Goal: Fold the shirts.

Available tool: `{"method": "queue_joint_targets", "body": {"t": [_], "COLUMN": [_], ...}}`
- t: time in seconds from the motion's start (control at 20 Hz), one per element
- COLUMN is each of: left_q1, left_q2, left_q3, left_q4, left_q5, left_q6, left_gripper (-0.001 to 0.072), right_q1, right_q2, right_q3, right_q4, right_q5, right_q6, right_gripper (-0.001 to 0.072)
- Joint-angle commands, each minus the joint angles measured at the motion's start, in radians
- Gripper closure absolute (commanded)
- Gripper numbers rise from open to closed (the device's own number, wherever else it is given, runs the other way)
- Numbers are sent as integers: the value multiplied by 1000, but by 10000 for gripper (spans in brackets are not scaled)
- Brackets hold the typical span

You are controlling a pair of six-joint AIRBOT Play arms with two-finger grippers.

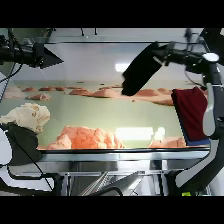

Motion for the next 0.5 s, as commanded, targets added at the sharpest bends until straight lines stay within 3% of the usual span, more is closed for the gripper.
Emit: {"method": "queue_joint_targets", "body": {"t": [0.0, 0.15, 0.25, 0.35, 0.45], "left_q1": [0, 0, 0, 0, 0], "left_q2": [-1, -1, -1, -1, -1], "left_q3": [0, 0, 0, 0, 0], "left_q4": [2, 2, 2, 2, 2], "left_q5": [0, 0, 0, -1, -1], "left_q6": [1, 1, 1, 1, 2], "left_gripper": [690, 690, 690, 690, 691], "right_q1": [-151, -269, -337, -393, -440], "right_q2": [59, 146, 213, 267, 296], "right_q3": [30, 29, 29, 29, 29], "right_q4": [39, -146, -364, -540, -668], "right_q5": [-130, -168, -124, 12, 200], "right_q6": [103, 251, 436, 584, 668], "right_gripper": [697, 697, 697, 697, 697]}}
